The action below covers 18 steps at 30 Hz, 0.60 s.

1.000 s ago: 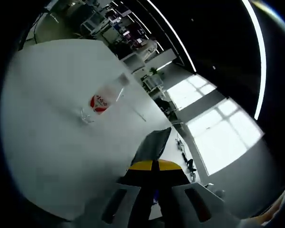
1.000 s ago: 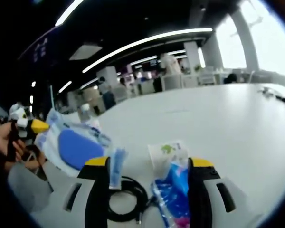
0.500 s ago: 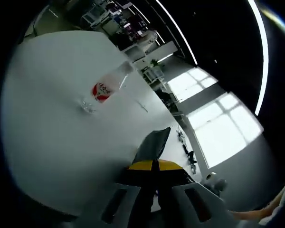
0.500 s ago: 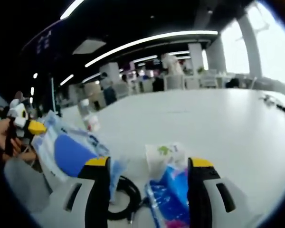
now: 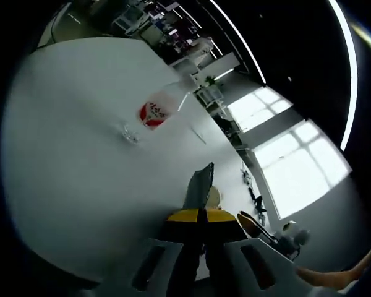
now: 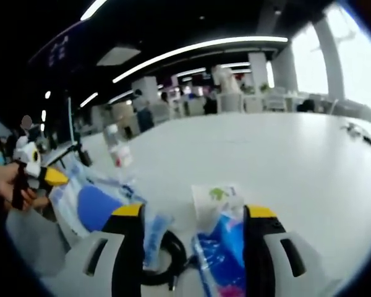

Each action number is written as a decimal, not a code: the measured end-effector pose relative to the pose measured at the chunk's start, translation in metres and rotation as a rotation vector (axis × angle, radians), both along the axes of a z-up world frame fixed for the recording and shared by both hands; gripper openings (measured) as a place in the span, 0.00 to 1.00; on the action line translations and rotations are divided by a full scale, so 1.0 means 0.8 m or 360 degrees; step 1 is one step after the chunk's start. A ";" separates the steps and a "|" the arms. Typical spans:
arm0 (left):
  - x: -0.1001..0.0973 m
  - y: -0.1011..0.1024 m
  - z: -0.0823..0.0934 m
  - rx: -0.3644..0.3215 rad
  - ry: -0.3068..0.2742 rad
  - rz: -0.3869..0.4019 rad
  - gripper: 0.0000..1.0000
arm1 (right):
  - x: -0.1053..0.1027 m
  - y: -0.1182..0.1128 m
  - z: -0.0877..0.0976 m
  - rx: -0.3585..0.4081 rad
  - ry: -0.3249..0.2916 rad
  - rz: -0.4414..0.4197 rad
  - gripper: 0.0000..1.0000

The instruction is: Arrange the tabletop items into an orderly group along one side of the table until the central work area is clear of visible clutter.

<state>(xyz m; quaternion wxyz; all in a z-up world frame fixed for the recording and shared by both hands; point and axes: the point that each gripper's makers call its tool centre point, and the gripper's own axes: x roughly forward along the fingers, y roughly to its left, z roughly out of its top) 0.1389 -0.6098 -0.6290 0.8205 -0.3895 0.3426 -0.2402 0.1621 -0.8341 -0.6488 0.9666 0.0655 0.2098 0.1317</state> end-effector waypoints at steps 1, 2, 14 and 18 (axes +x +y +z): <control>0.000 0.001 -0.003 0.0011 0.0002 0.0000 0.00 | 0.000 0.000 -0.001 -0.0004 0.0003 0.0002 0.60; 0.001 0.002 -0.007 0.0020 0.0008 0.0005 0.00 | -0.001 0.000 -0.001 -0.0008 0.0005 0.0002 0.60; 0.010 0.016 -0.045 0.0185 0.0042 -0.0023 0.00 | -0.001 -0.004 -0.005 0.0001 0.0040 -0.0014 0.60; 0.014 0.018 -0.057 0.0244 -0.0001 -0.0064 0.00 | 0.001 -0.003 -0.006 0.0004 0.0056 -0.0008 0.60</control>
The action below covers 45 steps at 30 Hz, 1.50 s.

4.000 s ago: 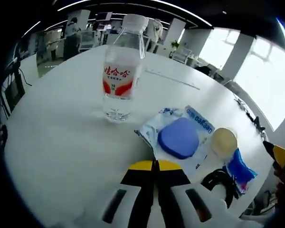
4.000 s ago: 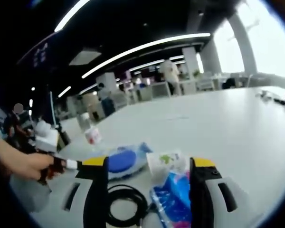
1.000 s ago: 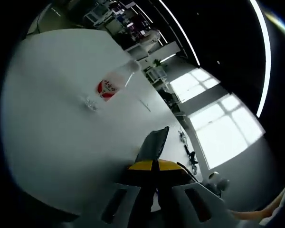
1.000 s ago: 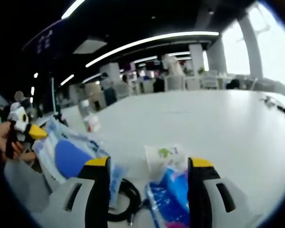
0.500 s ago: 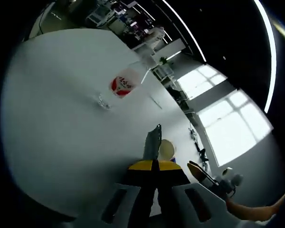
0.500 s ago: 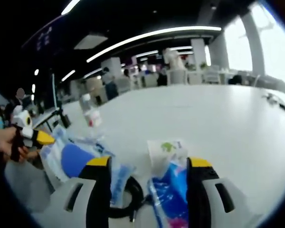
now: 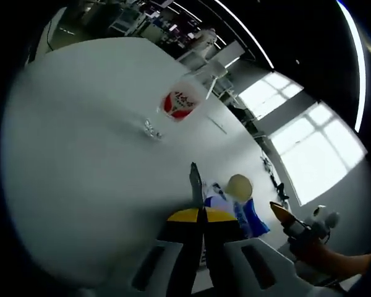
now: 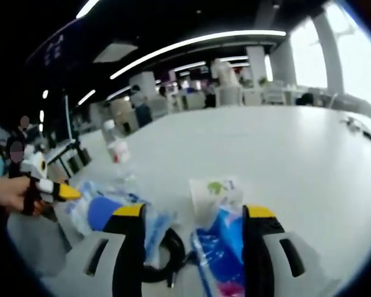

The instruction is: Arrange the tabletop items into an orderly group along one side of the table until the central work area is clear of visible clutter.

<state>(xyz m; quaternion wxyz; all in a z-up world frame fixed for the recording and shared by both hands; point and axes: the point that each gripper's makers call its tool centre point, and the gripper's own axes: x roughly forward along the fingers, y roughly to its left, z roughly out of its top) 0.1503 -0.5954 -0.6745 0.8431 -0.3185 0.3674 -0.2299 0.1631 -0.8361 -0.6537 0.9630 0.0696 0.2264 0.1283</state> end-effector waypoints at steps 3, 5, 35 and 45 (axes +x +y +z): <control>0.002 0.003 -0.013 0.0022 0.0021 -0.0017 0.00 | 0.000 0.000 0.001 -0.0017 -0.0005 0.0007 0.59; 0.004 0.004 -0.019 0.0042 0.0016 -0.0032 0.00 | 0.000 0.000 0.002 -0.0021 -0.0008 0.0007 0.59; 0.011 0.010 -0.057 0.0251 0.0017 -0.0240 0.04 | -0.008 -0.006 -0.005 -0.0061 0.0028 -0.0010 0.57; 0.010 0.008 -0.055 0.0259 0.0004 -0.0208 0.30 | -0.008 -0.007 -0.004 -0.0065 0.0018 -0.0007 0.57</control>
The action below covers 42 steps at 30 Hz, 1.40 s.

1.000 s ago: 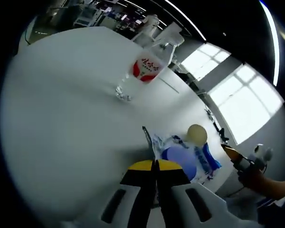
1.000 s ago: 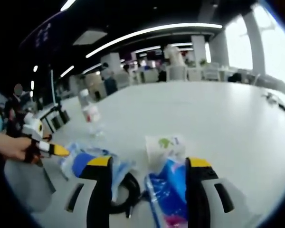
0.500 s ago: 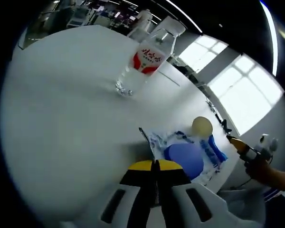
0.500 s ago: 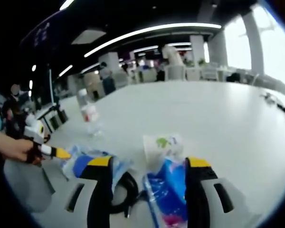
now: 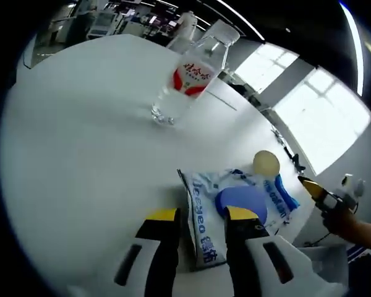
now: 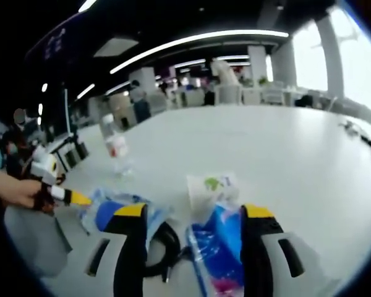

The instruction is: Arrange the tabletop items into an orderly group along one side of the table until the central work area is clear of visible clutter.

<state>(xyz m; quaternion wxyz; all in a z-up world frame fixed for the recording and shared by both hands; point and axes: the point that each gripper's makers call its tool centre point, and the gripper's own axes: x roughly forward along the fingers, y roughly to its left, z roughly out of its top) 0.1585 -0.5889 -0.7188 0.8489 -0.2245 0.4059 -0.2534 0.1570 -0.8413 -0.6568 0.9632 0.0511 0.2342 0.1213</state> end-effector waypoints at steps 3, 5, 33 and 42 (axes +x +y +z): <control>-0.001 0.000 0.001 0.0044 -0.0032 -0.0003 0.39 | -0.001 -0.001 0.000 -0.0001 -0.0002 -0.0004 0.57; 0.000 0.000 0.004 0.0059 -0.0063 0.0005 0.47 | -0.002 -0.002 0.000 -0.0003 -0.0002 -0.0007 0.57; -0.007 0.014 0.052 0.0070 -0.0324 0.0002 0.49 | 0.043 0.022 -0.019 -0.0270 0.0095 0.0053 0.58; -0.010 0.007 0.054 0.0048 -0.0340 -0.0023 0.49 | 0.046 0.010 -0.035 -0.0308 0.0177 -0.0003 0.56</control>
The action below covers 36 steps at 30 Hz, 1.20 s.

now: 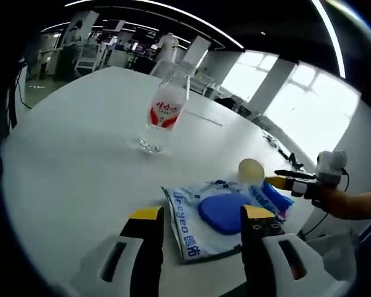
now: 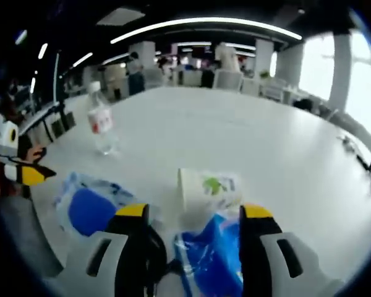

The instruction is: Arrange the tabletop items into an orderly group along one side of the table until the central work area is clear of visible clutter.

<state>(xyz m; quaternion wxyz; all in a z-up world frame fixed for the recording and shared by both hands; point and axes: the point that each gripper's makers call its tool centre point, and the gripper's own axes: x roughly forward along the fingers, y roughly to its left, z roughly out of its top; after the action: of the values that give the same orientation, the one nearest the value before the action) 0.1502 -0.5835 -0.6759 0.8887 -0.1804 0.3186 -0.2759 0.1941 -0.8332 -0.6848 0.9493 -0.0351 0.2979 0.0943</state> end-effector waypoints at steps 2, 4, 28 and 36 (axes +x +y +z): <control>0.001 0.000 0.001 -0.0003 -0.0004 0.0007 0.49 | 0.003 0.001 -0.001 -0.0024 -0.0004 0.0009 0.56; -0.001 0.002 -0.003 0.0018 0.0011 0.0003 0.48 | 0.008 0.003 -0.001 0.0003 -0.0008 -0.0005 0.55; 0.003 0.019 -0.007 0.0001 0.0040 0.0098 0.46 | 0.032 -0.005 -0.022 -0.0081 0.0066 -0.0093 0.46; 0.001 0.019 -0.013 -0.0005 0.0078 0.0102 0.46 | 0.028 -0.009 -0.024 -0.0172 0.0048 -0.0043 0.31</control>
<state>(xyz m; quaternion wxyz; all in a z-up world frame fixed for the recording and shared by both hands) 0.1510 -0.5686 -0.6864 0.8888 -0.1987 0.3338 -0.2432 0.2163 -0.8404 -0.7037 0.9426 -0.0811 0.3171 0.0657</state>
